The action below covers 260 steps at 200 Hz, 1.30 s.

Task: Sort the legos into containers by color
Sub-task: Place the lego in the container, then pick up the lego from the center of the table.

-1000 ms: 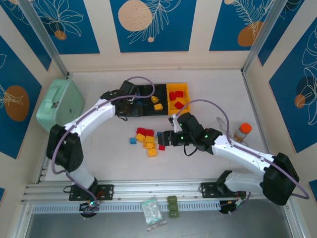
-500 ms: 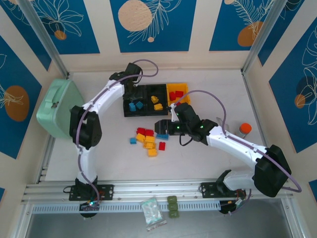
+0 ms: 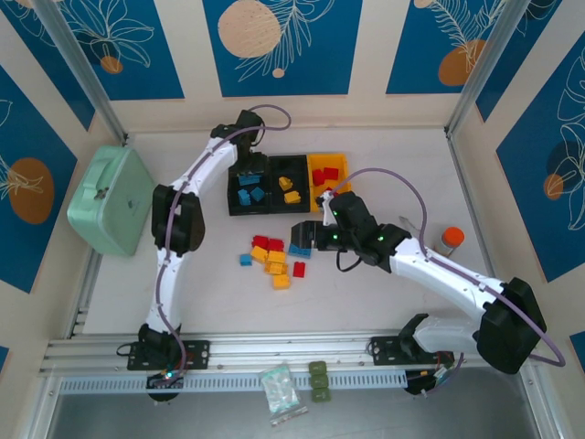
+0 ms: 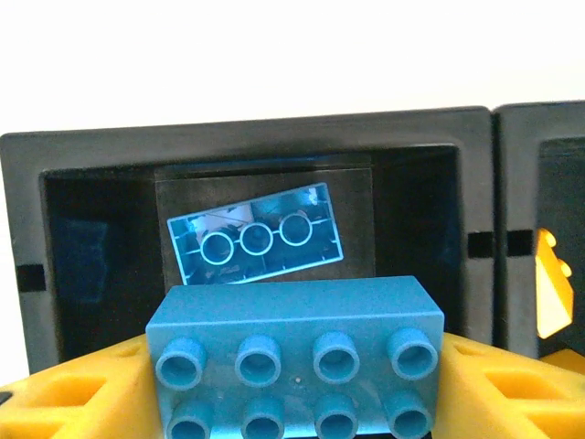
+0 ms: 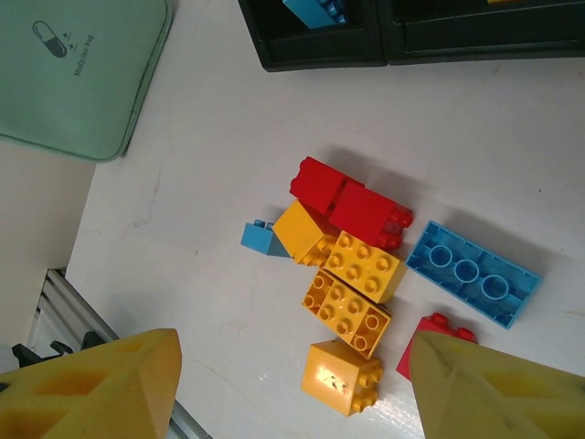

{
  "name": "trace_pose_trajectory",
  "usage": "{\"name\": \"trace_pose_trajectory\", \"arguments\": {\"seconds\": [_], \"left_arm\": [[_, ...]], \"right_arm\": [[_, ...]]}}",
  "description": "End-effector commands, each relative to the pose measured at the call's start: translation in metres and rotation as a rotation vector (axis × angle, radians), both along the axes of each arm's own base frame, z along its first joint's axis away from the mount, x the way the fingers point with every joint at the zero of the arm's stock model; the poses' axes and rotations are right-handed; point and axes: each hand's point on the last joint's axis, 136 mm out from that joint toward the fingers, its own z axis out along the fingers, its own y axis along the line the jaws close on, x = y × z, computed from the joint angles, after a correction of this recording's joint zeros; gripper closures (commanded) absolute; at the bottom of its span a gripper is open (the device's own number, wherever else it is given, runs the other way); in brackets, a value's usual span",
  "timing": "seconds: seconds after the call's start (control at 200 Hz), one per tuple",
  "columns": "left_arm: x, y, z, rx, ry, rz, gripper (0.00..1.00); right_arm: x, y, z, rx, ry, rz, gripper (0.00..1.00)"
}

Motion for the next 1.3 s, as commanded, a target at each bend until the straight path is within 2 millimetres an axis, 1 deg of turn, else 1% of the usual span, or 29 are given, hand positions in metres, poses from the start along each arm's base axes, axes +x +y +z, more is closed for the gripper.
{"name": "trace_pose_trajectory", "arguments": {"seconds": [0.0,0.08,0.195,0.3,0.325,0.45,0.52,0.55,0.58,0.655,0.735,0.815,0.835,0.845,0.965,0.985,1.0,1.02,1.08,1.106,1.166,1.191,1.216,1.296], "left_arm": [[0.002,0.009,-0.001,0.041,0.014,0.004,0.33],[0.004,0.010,0.002,0.052,0.008,0.007,0.29],[0.003,0.011,0.011,0.048,-0.005,0.007,0.25],[-0.002,0.010,0.024,0.035,-0.014,0.000,0.23],[-0.003,0.010,0.029,0.031,-0.020,-0.001,0.24],[-0.015,0.009,0.053,-0.008,-0.053,-0.013,0.25],[-0.026,0.007,0.063,-0.037,-0.067,-0.024,0.25],[-0.030,0.007,0.070,-0.053,-0.080,-0.029,0.25],[-0.036,0.006,0.073,-0.064,-0.082,-0.035,0.25],[-0.052,0.005,0.083,-0.104,-0.094,-0.052,0.25],[-0.073,0.003,0.086,-0.148,-0.092,-0.074,0.25],[-0.095,-0.003,0.087,-0.218,-0.082,-0.105,0.25],[-0.102,-0.004,0.083,-0.233,-0.069,-0.110,0.25],[-0.104,-0.005,0.085,-0.244,-0.074,-0.116,0.25],[-0.144,-0.009,0.079,-0.339,-0.057,-0.148,0.25],[-0.149,-0.010,0.081,-0.357,-0.062,-0.154,0.25],[-0.155,-0.010,0.077,-0.366,-0.054,-0.155,0.25],[-0.162,-0.011,0.077,-0.380,-0.054,-0.161,0.25],[-0.181,-0.007,0.073,-0.403,-0.049,-0.161,0.25],[-0.189,-0.006,0.070,-0.410,-0.042,-0.160,0.25],[-0.209,-0.002,0.063,-0.427,-0.029,-0.162,0.25],[-0.216,0.000,0.063,-0.435,-0.032,-0.161,0.25],[-0.224,0.002,0.059,-0.441,-0.025,-0.158,0.25],[-0.248,0.008,0.049,-0.471,-0.011,-0.143,0.25]], "right_arm": [[-0.005,-0.009,-0.003,-0.008,0.011,-0.021,0.33],[-0.007,-0.011,-0.005,-0.007,0.015,-0.026,0.33],[-0.009,-0.012,-0.008,-0.003,0.027,-0.028,0.33],[-0.012,-0.012,-0.011,-0.006,0.032,-0.027,0.33],[-0.013,-0.012,-0.011,-0.007,0.033,-0.029,0.33],[-0.016,-0.016,-0.012,-0.017,0.035,-0.036,0.33],[-0.018,-0.019,-0.013,-0.025,0.039,-0.045,0.33],[-0.018,-0.021,-0.014,-0.034,0.047,-0.052,0.33],[-0.019,-0.024,-0.016,-0.048,0.057,-0.064,0.33],[-0.020,-0.031,-0.022,-0.078,0.088,-0.090,0.33],[-0.021,-0.037,-0.029,-0.115,0.126,-0.125,0.32],[-0.021,-0.045,-0.037,-0.168,0.169,-0.165,0.32],[-0.021,-0.046,-0.039,-0.182,0.178,-0.175,0.31],[-0.021,-0.047,-0.040,-0.190,0.184,-0.180,0.31],[-0.018,-0.049,-0.050,-0.251,0.233,-0.211,0.29],[-0.017,-0.048,-0.050,-0.258,0.237,-0.210,0.27],[-0.016,-0.047,-0.051,-0.263,0.238,-0.212,0.26],[-0.015,-0.047,-0.052,-0.272,0.242,-0.217,0.24],[-0.012,-0.046,-0.055,-0.294,0.255,-0.232,0.23],[-0.011,-0.046,-0.057,-0.304,0.260,-0.241,0.21],[-0.007,-0.045,-0.061,-0.328,0.277,-0.255,0.20],[-0.006,-0.045,-0.063,-0.340,0.285,-0.261,0.20],[-0.004,-0.044,-0.063,-0.345,0.288,-0.264,0.18],[0.002,-0.041,-0.070,-0.373,0.311,-0.276,0.18]]}}
